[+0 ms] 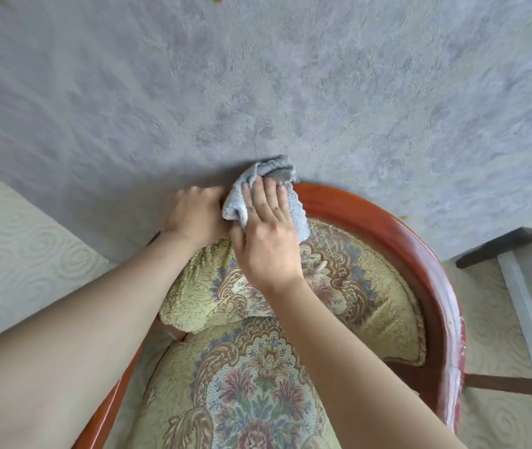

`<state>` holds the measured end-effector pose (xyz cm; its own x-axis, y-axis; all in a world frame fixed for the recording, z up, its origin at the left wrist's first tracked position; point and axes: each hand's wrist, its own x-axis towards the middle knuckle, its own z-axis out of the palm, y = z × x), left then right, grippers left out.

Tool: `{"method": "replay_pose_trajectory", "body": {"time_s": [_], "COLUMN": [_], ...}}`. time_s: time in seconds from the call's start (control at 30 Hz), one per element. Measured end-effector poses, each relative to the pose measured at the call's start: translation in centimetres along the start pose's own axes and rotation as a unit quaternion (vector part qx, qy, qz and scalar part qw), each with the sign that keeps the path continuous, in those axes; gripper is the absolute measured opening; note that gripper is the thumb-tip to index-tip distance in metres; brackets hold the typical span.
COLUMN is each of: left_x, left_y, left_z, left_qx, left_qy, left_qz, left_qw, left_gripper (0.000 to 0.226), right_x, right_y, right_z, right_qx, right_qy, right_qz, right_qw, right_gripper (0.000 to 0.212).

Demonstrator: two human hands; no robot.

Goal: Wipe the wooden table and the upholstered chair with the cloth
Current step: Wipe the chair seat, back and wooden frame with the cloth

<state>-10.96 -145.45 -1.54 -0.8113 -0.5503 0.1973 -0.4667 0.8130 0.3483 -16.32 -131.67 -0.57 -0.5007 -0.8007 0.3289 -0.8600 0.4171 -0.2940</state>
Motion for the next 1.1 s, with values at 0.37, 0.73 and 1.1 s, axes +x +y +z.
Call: {"method": "replay_pose_trajectory", "body": {"time_s": [0.37, 0.73, 1.1], "left_x": [-3.5, -22.5, -42.2], "left_y": [-1.5, -10.8, -14.4], "left_z": [-1.3, -3.9, -5.1], "left_qx": [-0.105, -0.034, -0.092], "left_qy": [-0.052, -0.066, -0.166], "left_qz": [-0.107, -0.299, -0.324], "left_qw": [0.987, 0.951, 0.927], "left_gripper": [0.063, 0.11, 0.109], "right_x": [-1.6, -2.3, -1.2], "right_y": [7.8, 2.4, -7.2], "right_z": [-4.4, -3.9, 3.3], "right_qx": [-0.117, 0.031, 0.027], "right_qy": [-0.043, -0.019, -0.076], "right_qz": [-0.149, 0.099, -0.004], "right_qw": [0.981, 0.994, 0.997], "right_gripper": [0.055, 0.06, 0.056]}}
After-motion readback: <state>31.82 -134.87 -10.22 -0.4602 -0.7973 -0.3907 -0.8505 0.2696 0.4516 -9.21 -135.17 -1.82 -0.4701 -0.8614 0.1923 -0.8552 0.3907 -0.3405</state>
